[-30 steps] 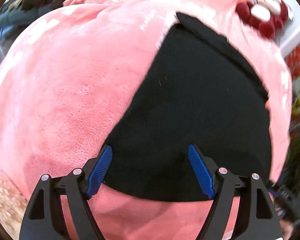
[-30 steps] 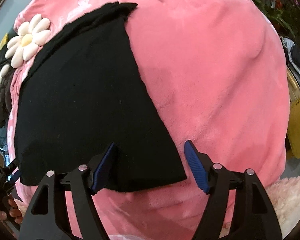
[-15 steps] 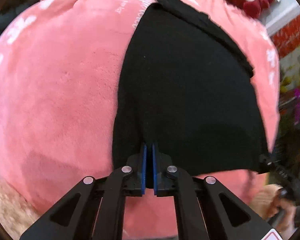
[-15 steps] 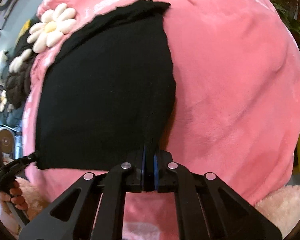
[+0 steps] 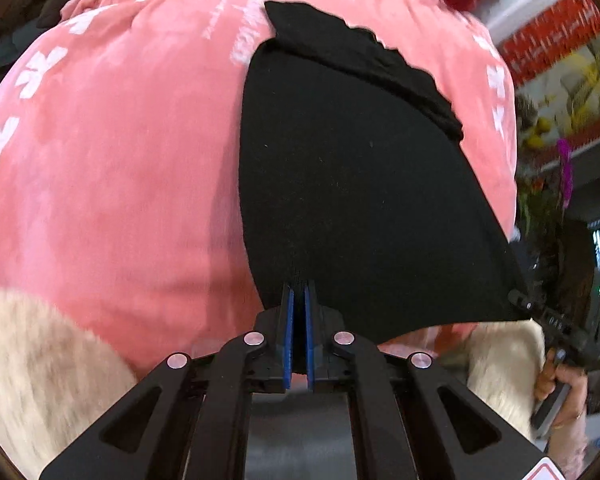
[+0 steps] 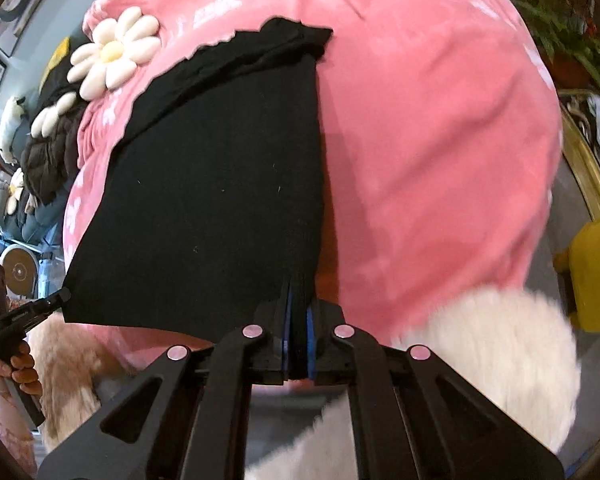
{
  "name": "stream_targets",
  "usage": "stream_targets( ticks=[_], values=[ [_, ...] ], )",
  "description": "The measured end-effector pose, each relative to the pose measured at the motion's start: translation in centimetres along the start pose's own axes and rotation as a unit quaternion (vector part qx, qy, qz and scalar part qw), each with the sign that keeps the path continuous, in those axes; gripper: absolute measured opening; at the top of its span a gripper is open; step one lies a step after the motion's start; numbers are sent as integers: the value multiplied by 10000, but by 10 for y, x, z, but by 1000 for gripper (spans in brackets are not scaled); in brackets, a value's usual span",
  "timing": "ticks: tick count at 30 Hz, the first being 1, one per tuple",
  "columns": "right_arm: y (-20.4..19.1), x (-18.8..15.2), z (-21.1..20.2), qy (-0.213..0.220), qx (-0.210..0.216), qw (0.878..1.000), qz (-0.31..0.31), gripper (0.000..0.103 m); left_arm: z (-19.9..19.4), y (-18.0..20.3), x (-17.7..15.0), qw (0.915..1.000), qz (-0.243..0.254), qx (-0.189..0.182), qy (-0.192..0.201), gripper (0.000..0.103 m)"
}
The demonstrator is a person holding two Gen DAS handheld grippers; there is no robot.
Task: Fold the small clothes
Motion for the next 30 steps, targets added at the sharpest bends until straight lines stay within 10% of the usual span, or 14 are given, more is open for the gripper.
stream_targets(
  ticks=[17,30],
  values=[
    [9,-34,-31,-242,71,9997,-48,4,-37,30,-31,9993,334,151,-16,2],
    [-22,120,-65,1091,411,9930,-209,4,-58,76,99,9892,1097,441,868,2]
  ],
)
Point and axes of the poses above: each gripper's, at about its wrist camera, not at the fingertips, and z roughly the way its jaws point, y to its right, x to its top, the point moved 7 cm from there along z, roughly the way its jaws point, and after that the axes turned 4 degrees about -x, right-handed, at the moved point
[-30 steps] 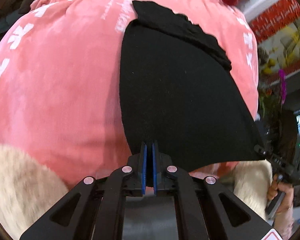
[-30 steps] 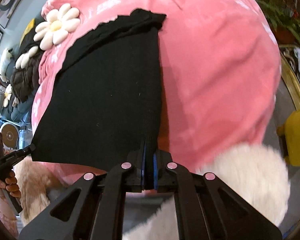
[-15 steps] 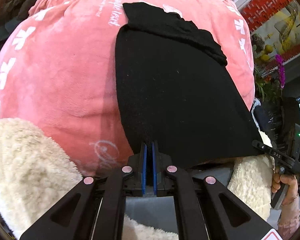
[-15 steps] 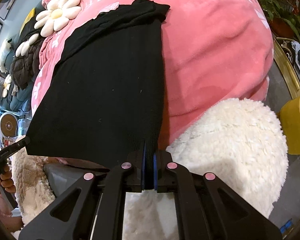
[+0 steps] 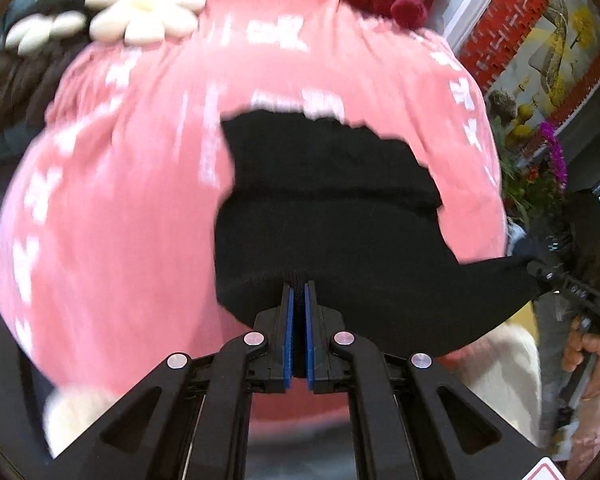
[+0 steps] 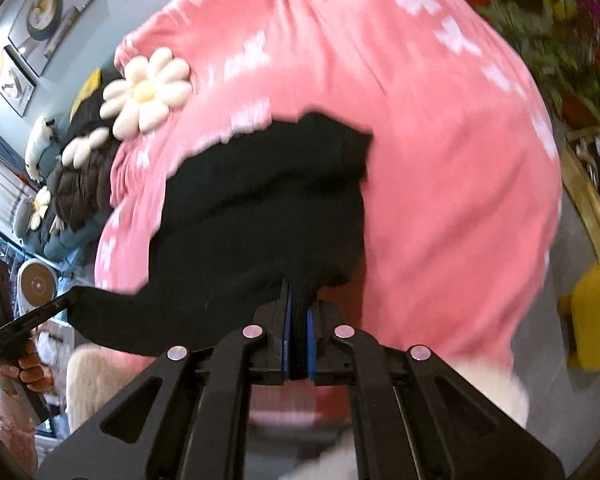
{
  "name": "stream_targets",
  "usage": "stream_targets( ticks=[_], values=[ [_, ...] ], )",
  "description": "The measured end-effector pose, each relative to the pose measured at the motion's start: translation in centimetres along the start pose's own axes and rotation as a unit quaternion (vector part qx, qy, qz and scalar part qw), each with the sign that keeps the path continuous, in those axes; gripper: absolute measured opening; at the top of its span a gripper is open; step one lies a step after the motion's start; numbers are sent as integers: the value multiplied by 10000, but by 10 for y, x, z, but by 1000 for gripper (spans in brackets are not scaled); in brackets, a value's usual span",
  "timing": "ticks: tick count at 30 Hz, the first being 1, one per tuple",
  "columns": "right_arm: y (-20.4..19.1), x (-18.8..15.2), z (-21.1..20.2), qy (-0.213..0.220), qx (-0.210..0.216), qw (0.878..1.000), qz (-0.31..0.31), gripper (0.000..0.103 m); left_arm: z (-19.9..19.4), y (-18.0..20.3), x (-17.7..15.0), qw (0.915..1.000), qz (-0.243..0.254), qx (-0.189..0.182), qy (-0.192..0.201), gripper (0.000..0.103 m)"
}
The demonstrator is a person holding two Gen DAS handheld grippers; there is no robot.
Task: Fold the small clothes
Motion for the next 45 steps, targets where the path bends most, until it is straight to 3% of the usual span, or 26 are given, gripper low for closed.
stream_targets(
  ticks=[3,6,8,9,10,11,13,16,21,26,29,31,32,33,34,37,38,41,43,44,45],
  values=[
    [-3,54,30,247,-51,9997,13,4,21,0,56,9985,338,316,275,2],
    [-4,109,78,367,-238,9990,89,5,62,-4,113,9960,507,671,306,3],
    [-4,138,112,510,-287,9982,86,12,98,-11,151,9916,520,1111,404,7],
    [-2,150,126,621,-425,9971,91,22,111,-15,163,9891,480,1319,443,10],
    [3,159,139,725,-715,9947,144,32,131,-21,175,9873,424,1463,456,23],
    [6,160,145,778,-837,9933,169,46,141,-27,180,9865,336,1554,401,45],
    [6,154,146,817,-729,9938,191,47,159,-37,182,9860,57,1635,323,54],
    [9,110,148,629,-560,9964,24,46,166,-44,159,9885,1,1486,294,65],
    [33,57,163,356,-751,9965,-101,47,179,-57,97,9875,228,1560,71,65],
    [25,92,181,414,-525,9978,-27,48,199,-62,99,9888,114,1486,-76,66],
    [17,121,207,283,-545,9981,-95,62,225,-71,121,9891,-183,1441,-244,66],
    [18,134,229,180,-720,9972,-125,62,236,-76,136,9884,-287,1473,-240,66],
    [19,139,243,-14,-678,9976,-117,48,240,-77,141,9879,-279,1507,-226,66],
    [21,142,254,-206,-648,9977,-80,15,246,-77,152,9874,-226,1558,-180,66],
    [23,146,260,-265,-684,9973,-45,0,247,-76,158,9868,-173,1601,-149,65],
    [34,164,251,180,-602,9975,313,2,247,-74,189,9820,67,1884,142,65],
    [45,163,255,145,-723,9962,471,2,245,-76,201,9798,72,1979,281,66],
    [66,147,270,-215,-1205,9911,525,6,252,-86,211,9798,-80,1992,142,69],
    [70,136,251,7,-1093,9919,646,8,250,-87,205,9817,-164,1897,57,69],
    [70,131,242,72,-930,9931,710,11,245,-87,200,9833,-175,1809,105,71],
    [70,122,231,169,-781,9939,763,25,238,-85,190,9853,-181,1694,144,73]
  ],
)
Point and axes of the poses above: each gripper's, at about its wrist camera, not at the fingertips, and z roughly the way its jaws point, y to its right, x to its top, the point moved 7 cm from there along z, roughly the way its jaws point, and after that the axes turned 4 degrees about -x, right-handed, at the moved point
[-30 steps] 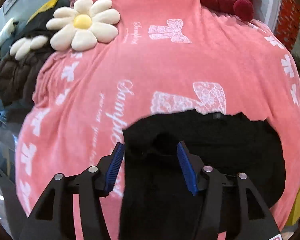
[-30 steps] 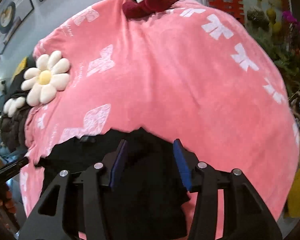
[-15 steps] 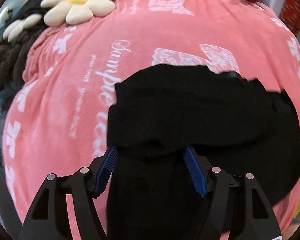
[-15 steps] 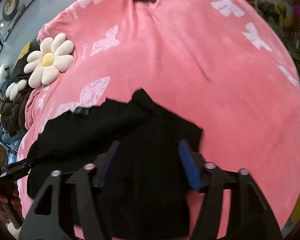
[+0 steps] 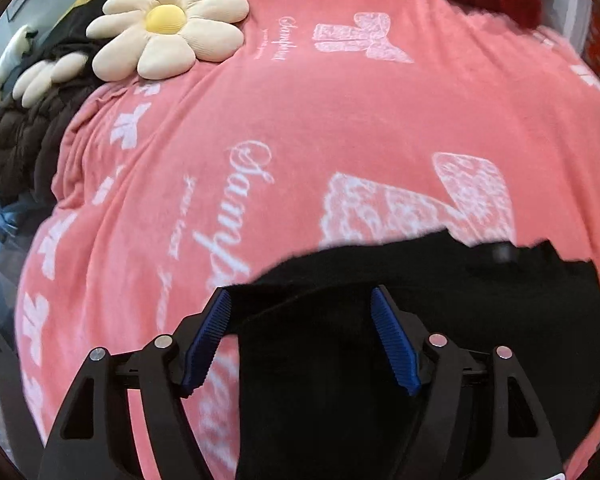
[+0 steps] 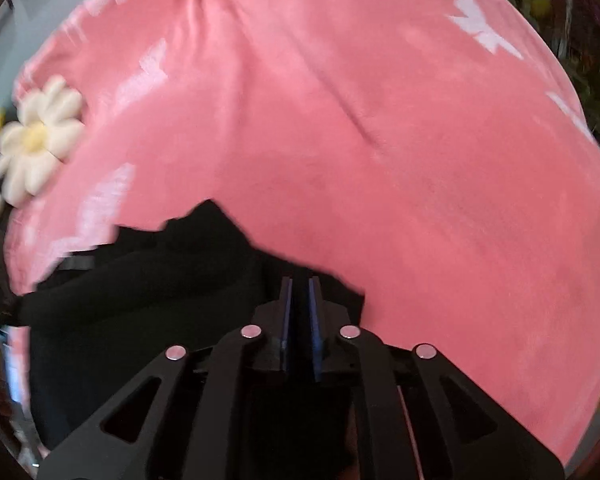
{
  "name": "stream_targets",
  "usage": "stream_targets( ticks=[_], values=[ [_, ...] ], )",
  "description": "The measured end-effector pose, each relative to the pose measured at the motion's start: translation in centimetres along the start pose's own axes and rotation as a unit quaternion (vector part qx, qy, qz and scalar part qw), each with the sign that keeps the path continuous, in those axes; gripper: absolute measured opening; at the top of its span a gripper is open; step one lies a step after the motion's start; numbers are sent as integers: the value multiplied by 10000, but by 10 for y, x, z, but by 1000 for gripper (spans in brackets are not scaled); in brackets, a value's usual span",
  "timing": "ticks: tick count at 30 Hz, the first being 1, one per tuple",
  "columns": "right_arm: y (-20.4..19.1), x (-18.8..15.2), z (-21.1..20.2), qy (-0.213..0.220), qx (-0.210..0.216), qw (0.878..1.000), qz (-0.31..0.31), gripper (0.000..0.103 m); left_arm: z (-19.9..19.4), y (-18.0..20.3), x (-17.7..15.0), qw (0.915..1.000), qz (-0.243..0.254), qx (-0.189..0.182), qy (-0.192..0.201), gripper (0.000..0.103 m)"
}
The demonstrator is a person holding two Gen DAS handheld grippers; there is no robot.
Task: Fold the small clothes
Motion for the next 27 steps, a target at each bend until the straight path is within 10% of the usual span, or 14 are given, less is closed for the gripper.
stream_targets(
  ticks=[2,11,14,17,22,24,27],
  values=[
    [8,-21,-23,172,114,9998,-42,42,-11,-4,-18,9999,-38,-152,45,76],
    [13,-91,-32,-543,360,9974,-319,46,-40,-5,-134,9950,-602,-674,-417,76],
    [11,-101,-34,-624,318,9970,-328,5,-43,2,-149,9954,-596,-576,-486,76],
    [12,-94,-56,-307,252,9989,-235,5,-58,10,-151,9958,-480,-701,-338,76],
    [27,-97,-48,-423,231,9986,223,15,-55,3,-152,9932,-637,-862,-453,77],
    [32,-87,-50,-241,333,9980,484,70,-53,-4,-152,9883,-938,-1096,-488,77],
    [27,-68,-40,-113,517,9975,478,78,-45,-15,-152,9818,-1309,-1277,-515,77]
  ],
)
Point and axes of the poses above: each gripper's, at about its wrist camera, not at the fingertips, and z roughly the way its jaws point, y to its right, x to its top, the point moved 7 cm from there along z, roughly the way its jaws point, and after that the axes turned 4 degrees about -x, right-handed, at the moved point
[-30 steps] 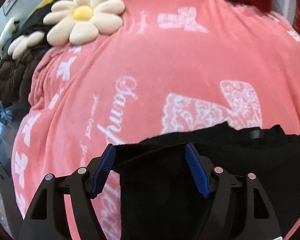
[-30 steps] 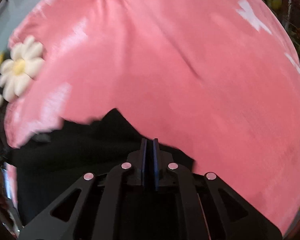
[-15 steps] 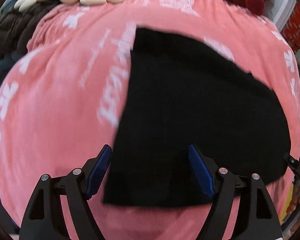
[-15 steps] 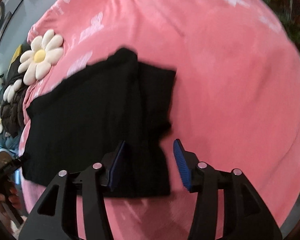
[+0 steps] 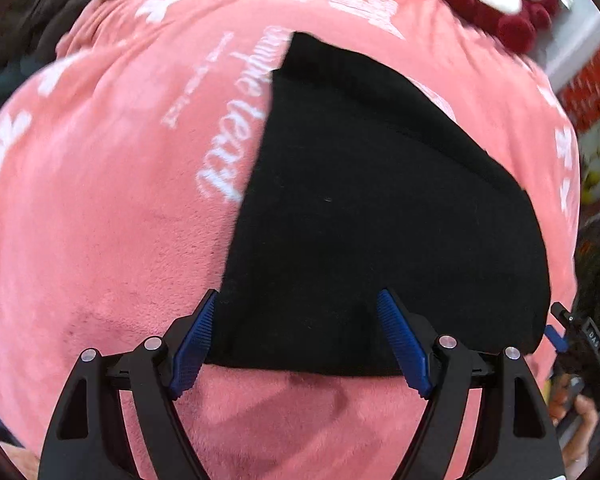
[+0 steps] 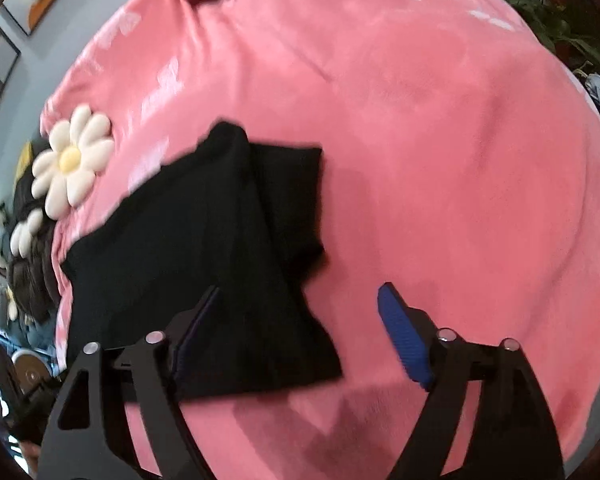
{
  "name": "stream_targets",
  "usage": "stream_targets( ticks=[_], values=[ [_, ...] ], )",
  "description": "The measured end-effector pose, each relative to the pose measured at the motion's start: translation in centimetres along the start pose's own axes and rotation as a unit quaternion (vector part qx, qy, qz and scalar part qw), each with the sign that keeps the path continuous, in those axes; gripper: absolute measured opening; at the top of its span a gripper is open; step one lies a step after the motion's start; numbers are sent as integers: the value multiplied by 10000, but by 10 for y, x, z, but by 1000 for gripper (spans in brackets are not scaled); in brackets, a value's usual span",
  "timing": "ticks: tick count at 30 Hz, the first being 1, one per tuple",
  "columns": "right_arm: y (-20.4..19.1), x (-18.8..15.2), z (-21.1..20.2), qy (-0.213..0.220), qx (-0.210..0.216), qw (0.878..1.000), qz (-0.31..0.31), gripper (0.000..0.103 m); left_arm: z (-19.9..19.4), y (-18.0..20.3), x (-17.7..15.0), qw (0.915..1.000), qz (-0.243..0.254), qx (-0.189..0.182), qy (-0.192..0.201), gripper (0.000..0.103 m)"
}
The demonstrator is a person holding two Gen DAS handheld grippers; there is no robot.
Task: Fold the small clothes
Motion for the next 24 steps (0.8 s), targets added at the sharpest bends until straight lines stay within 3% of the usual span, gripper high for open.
stream_targets(
  ticks=[3,4,7,9,10,11,12,13,16,19,23,24],
  values=[
    [-3,5,26,-343,156,9993,77,83,8,-12,3,9990,-372,-256,37,77],
    [-6,5,40,-519,270,9982,140,83,7,-13,4,9982,-467,-365,125,82],
    [-15,8,46,-376,233,9990,-14,82,9,-11,6,9975,-581,-378,167,84],
    [-24,6,45,-460,397,9980,-183,32,10,-4,6,9983,-435,-370,143,82],
    [-28,7,43,-545,573,9967,-162,22,10,0,7,9987,-315,-367,146,60],
    [-31,9,37,-527,618,9965,-184,18,11,6,6,9990,-176,-389,96,29],
    [-35,11,28,-469,675,9963,-264,17,12,10,6,9988,-96,-487,-34,11],
    [-38,14,19,-428,732,9959,-312,16,11,14,5,9970,-169,-740,-158,7],
    [-39,21,-11,-453,911,9943,-325,16,-15,23,13,9952,-109,-965,-92,6],
    [-30,15,-44,-531,668,9946,-593,16,-52,37,9,9917,61,-1263,-237,6],
    [15,-33,-37,-1271,160,9893,-702,17,-62,45,-27,9887,374,-1214,-797,7],
    [27,-48,-27,-1497,61,9862,-709,21,-51,45,-43,9892,472,-987,-976,7]
  ],
)
Point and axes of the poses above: each gripper's, at about its wrist camera, not at the fingertips, and z roughly the way its jaws point, y to its right, x to its top, the point moved 7 cm from there along z, roughly the way its jaws point, and after that the axes turned 4 degrees about -x, right-handed, at the moved point
